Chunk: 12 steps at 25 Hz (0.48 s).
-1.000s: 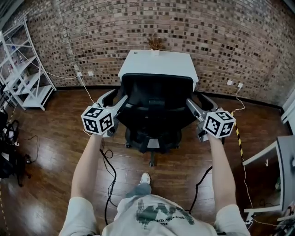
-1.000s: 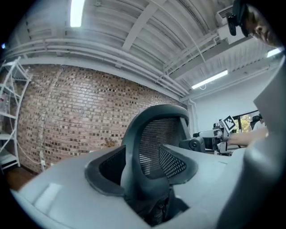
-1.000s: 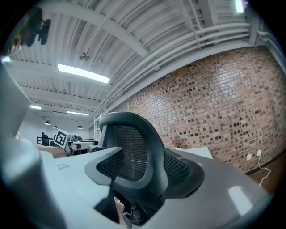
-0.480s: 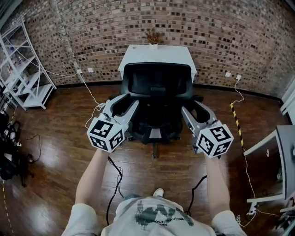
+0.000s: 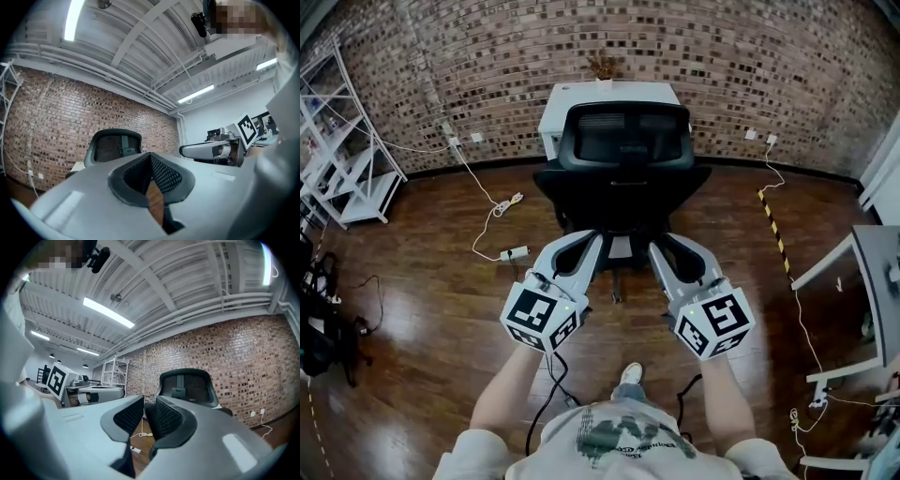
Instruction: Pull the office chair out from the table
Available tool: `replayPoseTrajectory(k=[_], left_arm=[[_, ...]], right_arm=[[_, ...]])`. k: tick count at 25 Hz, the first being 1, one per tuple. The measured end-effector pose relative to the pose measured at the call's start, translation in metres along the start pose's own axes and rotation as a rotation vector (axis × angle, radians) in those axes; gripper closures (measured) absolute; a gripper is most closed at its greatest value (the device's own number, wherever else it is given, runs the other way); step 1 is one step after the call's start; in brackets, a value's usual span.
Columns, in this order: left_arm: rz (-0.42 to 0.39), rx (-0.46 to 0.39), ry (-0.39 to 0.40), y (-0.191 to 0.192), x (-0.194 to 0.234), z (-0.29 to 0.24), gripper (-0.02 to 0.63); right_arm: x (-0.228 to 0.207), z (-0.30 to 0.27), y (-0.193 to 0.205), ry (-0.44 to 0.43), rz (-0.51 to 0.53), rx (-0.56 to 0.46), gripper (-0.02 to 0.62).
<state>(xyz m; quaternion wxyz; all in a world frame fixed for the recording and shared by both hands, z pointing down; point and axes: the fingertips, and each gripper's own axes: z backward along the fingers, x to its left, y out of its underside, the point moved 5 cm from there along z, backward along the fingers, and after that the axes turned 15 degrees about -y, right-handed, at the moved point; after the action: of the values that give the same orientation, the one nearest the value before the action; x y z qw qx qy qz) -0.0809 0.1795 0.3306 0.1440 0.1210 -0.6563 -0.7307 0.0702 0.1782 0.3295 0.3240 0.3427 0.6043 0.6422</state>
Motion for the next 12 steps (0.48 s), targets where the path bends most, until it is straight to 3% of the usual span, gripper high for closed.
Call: replayPoseTrajectory(k=[12], left_arm=[[0.062, 0.043, 0.024, 0.019, -0.053, 0.108, 0.591]], right_arm=[[0.117, 0.048, 0.016, 0.037, -0.026, 0.028, 0.594]])
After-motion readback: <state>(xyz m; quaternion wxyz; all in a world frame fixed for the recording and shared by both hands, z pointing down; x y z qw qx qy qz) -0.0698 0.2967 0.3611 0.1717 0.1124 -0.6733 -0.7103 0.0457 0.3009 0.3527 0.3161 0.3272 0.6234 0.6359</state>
